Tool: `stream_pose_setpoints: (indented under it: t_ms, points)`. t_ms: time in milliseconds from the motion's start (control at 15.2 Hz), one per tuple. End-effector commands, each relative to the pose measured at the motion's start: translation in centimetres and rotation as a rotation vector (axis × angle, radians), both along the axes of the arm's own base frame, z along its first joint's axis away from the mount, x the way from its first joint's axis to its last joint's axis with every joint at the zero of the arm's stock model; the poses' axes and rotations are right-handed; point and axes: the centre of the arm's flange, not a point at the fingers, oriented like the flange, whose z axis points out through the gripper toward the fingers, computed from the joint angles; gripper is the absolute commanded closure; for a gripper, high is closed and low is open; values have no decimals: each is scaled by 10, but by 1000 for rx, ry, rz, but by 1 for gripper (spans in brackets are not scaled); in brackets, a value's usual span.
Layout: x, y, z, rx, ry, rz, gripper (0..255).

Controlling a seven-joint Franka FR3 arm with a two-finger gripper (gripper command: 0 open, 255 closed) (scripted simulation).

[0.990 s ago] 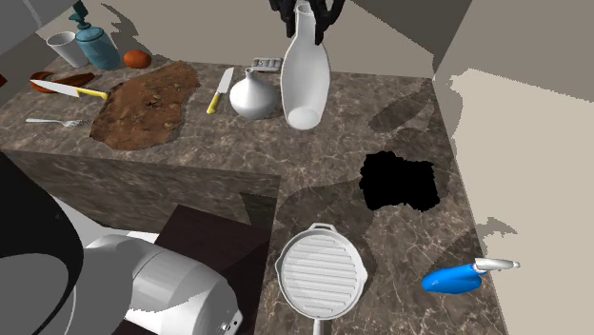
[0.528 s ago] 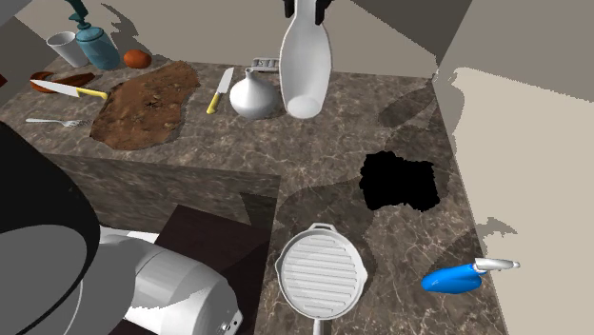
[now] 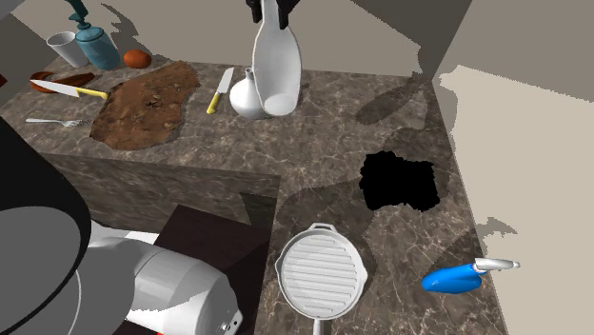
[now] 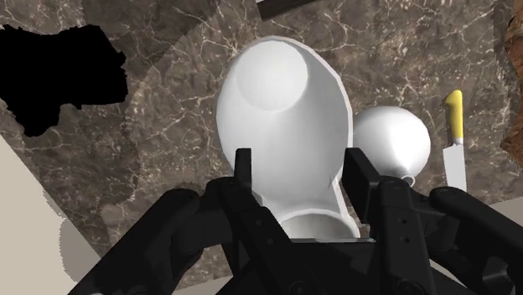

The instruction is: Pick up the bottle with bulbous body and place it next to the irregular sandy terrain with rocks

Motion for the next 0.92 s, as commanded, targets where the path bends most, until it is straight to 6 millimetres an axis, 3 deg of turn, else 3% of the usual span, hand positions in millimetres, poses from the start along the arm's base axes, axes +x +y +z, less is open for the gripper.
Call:
stream_pose_setpoints:
  t_ms: [0, 858]
  points:
    - [6, 24, -10, 0, -1, -1, 255]
    - [37, 176, -83, 0, -1, -1, 255]
